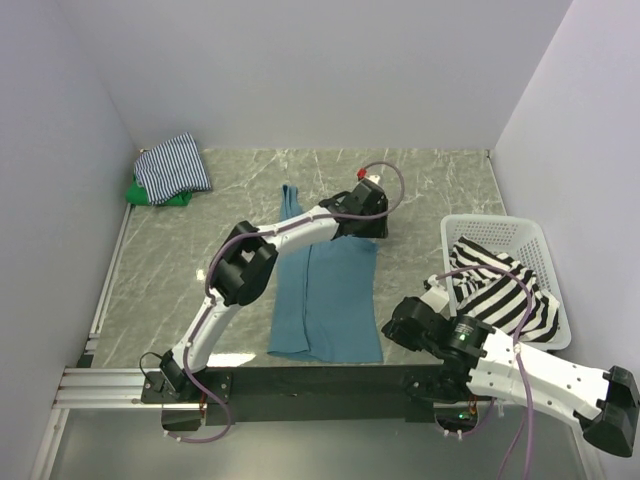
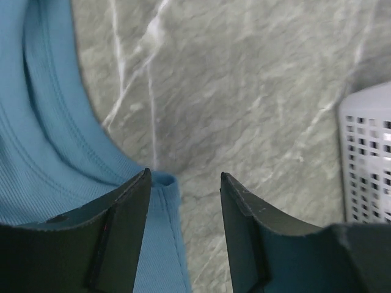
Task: Fold and stack the tank tops
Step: Fold the tank top
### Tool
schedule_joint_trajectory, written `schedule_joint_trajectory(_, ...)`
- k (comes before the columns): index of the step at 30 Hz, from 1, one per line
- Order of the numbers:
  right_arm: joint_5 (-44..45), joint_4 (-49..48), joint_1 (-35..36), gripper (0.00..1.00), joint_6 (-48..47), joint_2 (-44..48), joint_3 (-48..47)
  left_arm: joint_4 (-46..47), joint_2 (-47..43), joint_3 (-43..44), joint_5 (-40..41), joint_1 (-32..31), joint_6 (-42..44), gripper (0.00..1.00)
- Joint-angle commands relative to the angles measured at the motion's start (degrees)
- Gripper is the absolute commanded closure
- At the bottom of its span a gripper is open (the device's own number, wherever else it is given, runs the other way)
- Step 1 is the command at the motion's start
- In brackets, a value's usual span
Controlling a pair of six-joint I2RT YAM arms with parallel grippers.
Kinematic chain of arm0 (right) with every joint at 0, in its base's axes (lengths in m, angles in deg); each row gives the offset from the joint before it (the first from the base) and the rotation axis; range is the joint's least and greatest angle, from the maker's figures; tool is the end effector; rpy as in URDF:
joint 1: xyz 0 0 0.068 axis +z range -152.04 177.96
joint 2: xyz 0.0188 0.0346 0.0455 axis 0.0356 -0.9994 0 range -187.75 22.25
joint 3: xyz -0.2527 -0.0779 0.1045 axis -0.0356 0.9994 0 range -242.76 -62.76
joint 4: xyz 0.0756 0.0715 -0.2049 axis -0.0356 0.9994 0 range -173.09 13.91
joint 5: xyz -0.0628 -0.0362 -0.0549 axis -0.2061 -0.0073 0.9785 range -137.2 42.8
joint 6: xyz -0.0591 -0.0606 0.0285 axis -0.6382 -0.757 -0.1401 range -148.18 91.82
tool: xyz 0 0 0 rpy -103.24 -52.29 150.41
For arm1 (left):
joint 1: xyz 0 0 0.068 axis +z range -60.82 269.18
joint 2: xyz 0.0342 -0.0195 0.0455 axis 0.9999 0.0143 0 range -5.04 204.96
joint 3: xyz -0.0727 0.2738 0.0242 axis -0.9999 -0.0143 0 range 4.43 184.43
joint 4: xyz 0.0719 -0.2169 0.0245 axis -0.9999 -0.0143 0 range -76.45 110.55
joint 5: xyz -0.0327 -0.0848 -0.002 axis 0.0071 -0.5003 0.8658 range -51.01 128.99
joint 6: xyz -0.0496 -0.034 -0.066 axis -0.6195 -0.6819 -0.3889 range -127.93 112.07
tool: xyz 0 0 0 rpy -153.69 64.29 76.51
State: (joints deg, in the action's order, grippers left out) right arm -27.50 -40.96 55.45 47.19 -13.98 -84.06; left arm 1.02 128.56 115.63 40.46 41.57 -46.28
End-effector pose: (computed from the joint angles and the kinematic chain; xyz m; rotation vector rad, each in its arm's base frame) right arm 0.0753 0.0679 0.1552 0.5268 2.5050 0.5152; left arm 0.3671 -0.3991 0.1858 0.1813 2.4102 -0.7120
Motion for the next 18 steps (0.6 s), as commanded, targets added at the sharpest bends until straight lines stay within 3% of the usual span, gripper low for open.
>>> schedule_joint_trajectory(1,0.34,0.85,0.25,0.60,0.22,-1.21,0.21,-1.39,-1.67,-2.81,6.69,-0.81,-3.92,0.45)
schedule_joint_trajectory(13,-2.04,-3.72,0.34,0.60,-2.77,-6.31,1.52,-3.24,-0.62,-3.53,11.18,-3.27,-4.90,0.47)
schedule_joint_trajectory(18,-3.09,-5.74,0.34,0.60,-3.39,-7.72,2.40,0.71,-4.04,-6.43,10.66,-3.62,-4.72,0.46)
